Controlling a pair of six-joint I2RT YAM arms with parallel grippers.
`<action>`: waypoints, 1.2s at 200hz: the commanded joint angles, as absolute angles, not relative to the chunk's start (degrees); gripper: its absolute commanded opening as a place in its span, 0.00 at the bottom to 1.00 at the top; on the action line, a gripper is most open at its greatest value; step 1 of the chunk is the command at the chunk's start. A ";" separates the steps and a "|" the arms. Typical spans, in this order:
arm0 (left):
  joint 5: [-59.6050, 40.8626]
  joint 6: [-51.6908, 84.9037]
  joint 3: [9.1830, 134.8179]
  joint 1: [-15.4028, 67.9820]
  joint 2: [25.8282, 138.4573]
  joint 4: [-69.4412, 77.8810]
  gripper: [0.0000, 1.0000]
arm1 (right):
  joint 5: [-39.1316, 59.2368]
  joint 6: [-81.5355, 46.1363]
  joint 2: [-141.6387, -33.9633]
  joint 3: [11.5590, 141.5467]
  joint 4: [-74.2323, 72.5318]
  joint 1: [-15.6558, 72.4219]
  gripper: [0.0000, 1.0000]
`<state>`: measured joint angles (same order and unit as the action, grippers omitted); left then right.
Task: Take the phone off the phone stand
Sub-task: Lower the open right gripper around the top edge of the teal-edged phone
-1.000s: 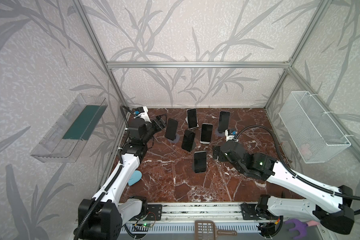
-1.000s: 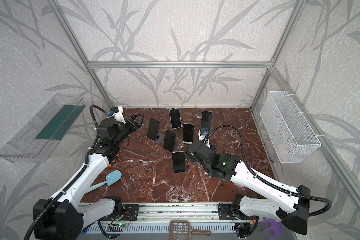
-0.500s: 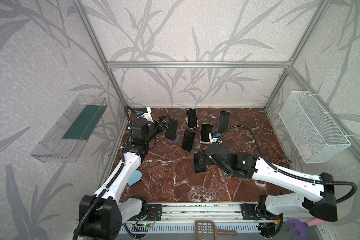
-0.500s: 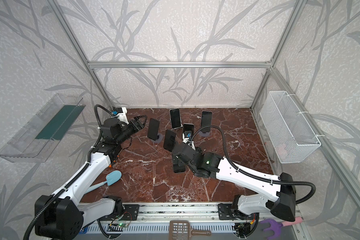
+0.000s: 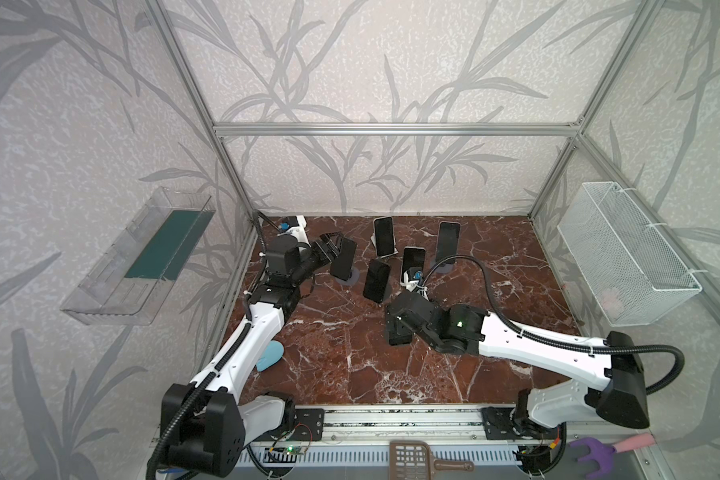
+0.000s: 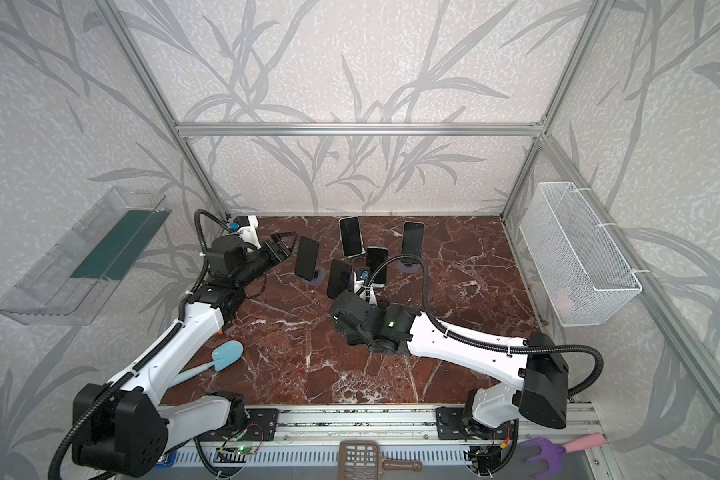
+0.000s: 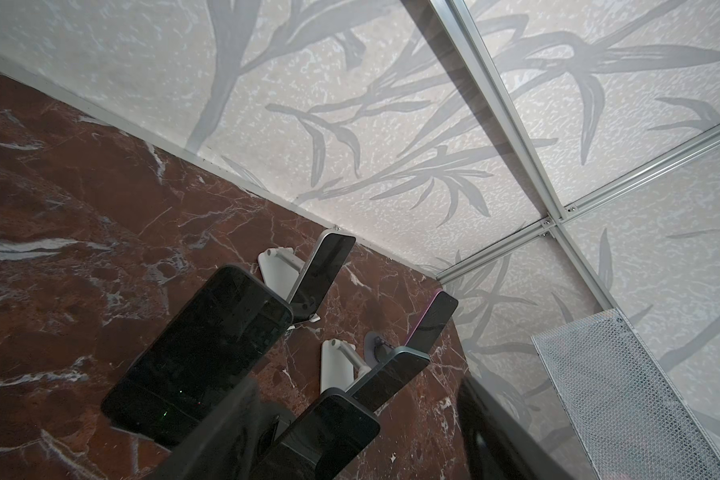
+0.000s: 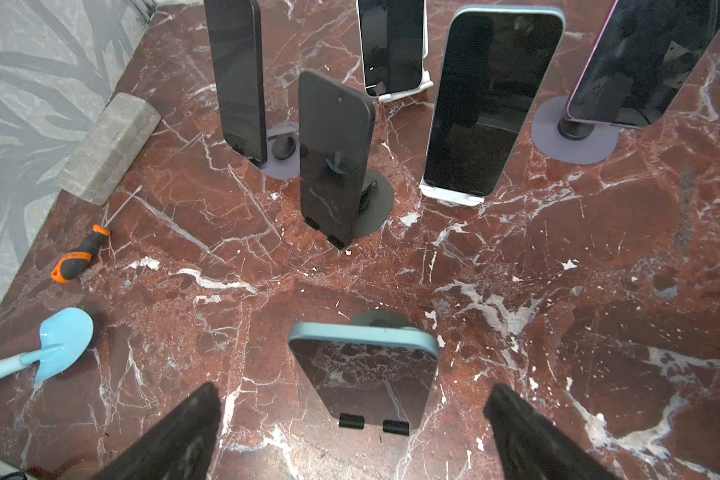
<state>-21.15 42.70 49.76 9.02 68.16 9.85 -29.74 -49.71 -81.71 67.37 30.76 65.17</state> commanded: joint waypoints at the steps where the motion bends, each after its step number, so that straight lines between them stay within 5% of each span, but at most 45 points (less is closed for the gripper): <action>1: -21.61 43.22 50.47 9.30 68.02 10.99 0.76 | -32.34 -51.49 -82.23 67.12 28.08 65.54 0.99; 240: -23.21 45.26 49.56 9.32 69.09 14.11 0.75 | -37.23 -55.46 -90.44 66.05 27.29 66.49 0.93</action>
